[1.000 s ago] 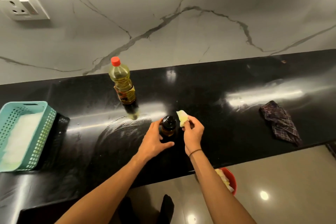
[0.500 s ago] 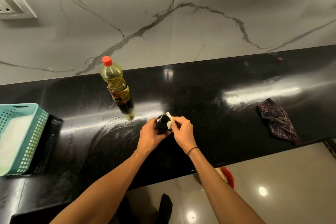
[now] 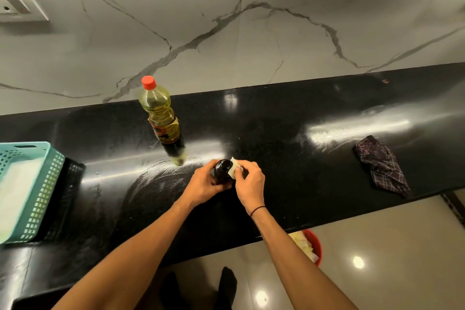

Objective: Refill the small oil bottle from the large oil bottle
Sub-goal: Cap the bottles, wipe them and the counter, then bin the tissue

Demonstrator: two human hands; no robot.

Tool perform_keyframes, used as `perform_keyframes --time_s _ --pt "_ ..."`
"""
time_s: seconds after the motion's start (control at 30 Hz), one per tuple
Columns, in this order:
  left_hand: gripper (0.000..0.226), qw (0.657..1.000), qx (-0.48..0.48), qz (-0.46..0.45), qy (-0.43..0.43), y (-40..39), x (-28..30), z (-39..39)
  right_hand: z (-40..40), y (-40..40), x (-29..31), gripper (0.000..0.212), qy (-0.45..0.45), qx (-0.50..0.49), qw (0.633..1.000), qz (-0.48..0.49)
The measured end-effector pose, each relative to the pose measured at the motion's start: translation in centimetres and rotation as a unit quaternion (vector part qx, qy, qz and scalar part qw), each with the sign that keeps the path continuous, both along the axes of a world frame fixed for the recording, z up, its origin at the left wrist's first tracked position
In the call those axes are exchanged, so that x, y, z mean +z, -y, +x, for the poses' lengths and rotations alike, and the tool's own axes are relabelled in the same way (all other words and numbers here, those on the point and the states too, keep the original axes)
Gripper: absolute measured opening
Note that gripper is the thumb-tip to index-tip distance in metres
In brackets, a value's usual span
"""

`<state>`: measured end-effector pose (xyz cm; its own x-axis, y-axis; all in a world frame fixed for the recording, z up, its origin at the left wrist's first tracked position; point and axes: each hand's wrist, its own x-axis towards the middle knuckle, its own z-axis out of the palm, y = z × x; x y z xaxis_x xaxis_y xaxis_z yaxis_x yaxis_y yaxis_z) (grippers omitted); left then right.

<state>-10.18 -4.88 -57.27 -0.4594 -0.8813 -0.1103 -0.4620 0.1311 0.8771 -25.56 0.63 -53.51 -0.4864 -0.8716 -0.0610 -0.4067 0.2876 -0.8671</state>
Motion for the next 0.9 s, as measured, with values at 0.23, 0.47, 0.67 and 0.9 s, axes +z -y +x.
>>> perform_keyframes --time_s 0.23,0.47,0.67,0.9 --pt "0.051 0.992 0.120 -0.012 0.020 -2.1 -0.7 -0.7 2.8 -3.0 -0.5 0.029 0.001 -0.030 0.999 -0.044" --pt "0.101 0.998 0.057 0.023 0.015 -1.9 -0.5 0.4 2.4 -2.2 -0.3 0.025 0.021 -0.083 0.996 -0.038" --pt "0.056 1.000 0.012 0.013 0.003 -1.0 0.6 0.5 3.5 -2.9 -0.2 0.015 -0.028 -0.099 0.993 -0.052" --pt "0.041 0.994 0.111 0.003 0.013 -2.7 -0.3 0.5 5.4 -4.6 -0.8 0.013 -0.030 -0.040 0.998 -0.042"
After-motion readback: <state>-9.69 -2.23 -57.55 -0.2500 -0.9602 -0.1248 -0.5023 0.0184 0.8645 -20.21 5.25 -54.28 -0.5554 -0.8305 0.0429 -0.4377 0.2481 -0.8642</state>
